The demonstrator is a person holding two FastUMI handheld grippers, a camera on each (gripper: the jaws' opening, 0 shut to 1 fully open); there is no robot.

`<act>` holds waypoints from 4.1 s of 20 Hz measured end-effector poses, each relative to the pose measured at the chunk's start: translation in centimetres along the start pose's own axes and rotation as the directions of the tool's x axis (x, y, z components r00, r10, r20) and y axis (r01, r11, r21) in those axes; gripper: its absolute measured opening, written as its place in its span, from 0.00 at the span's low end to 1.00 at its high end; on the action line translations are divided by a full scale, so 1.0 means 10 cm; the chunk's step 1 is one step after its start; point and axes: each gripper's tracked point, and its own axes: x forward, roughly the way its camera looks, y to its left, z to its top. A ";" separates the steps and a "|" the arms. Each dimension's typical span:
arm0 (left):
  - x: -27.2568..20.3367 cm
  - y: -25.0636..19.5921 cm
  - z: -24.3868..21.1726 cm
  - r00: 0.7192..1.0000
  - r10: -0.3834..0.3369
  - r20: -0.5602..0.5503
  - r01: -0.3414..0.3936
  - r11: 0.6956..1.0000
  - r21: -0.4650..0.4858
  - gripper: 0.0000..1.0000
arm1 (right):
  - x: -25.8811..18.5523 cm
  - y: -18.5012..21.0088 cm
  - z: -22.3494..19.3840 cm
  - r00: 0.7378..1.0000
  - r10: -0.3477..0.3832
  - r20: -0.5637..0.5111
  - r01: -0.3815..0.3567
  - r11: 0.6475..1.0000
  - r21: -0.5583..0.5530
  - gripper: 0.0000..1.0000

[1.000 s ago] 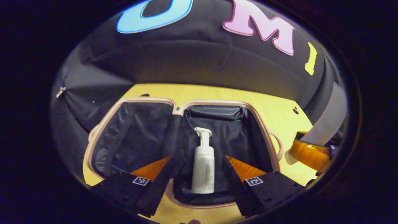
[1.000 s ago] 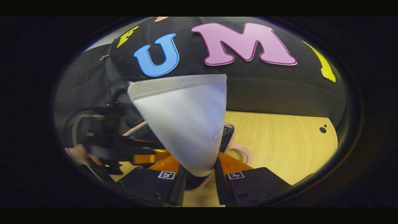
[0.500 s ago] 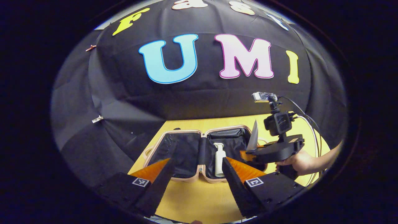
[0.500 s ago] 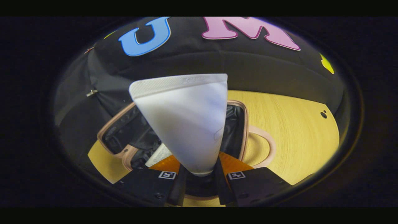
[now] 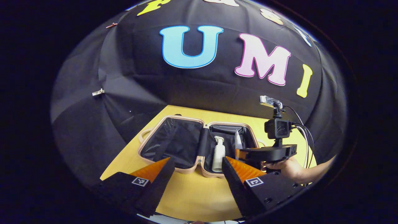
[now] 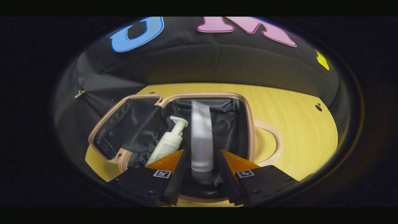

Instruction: First open the suitcase, pack the skin care products into it, and then close the suitcase.

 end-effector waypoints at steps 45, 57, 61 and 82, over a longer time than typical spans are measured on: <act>1.28 1.34 1.96 0.991 -0.110 0.079 0.123 0.977 -0.177 0.06 | -1.78 -1.39 0.15 0.972 -0.085 0.220 0.088 0.996 -0.004 0.98; 0.79 -2.26 1.41 0.902 -0.428 0.060 0.432 0.899 -0.077 0.06 | -1.94 -1.93 0.39 0.959 -0.067 0.275 0.067 0.998 0.009 0.97; 1.20 -2.89 0.71 0.903 -0.430 -0.004 0.429 0.901 -0.070 0.07 | -1.96 -2.16 0.42 0.961 -0.055 0.270 0.049 0.998 0.029 0.97; -0.35 -2.50 1.08 0.952 -0.263 0.154 0.238 0.957 0.164 0.96 | -3.70 -1.72 0.82 0.826 -0.134 0.547 0.144 0.989 0.026 0.97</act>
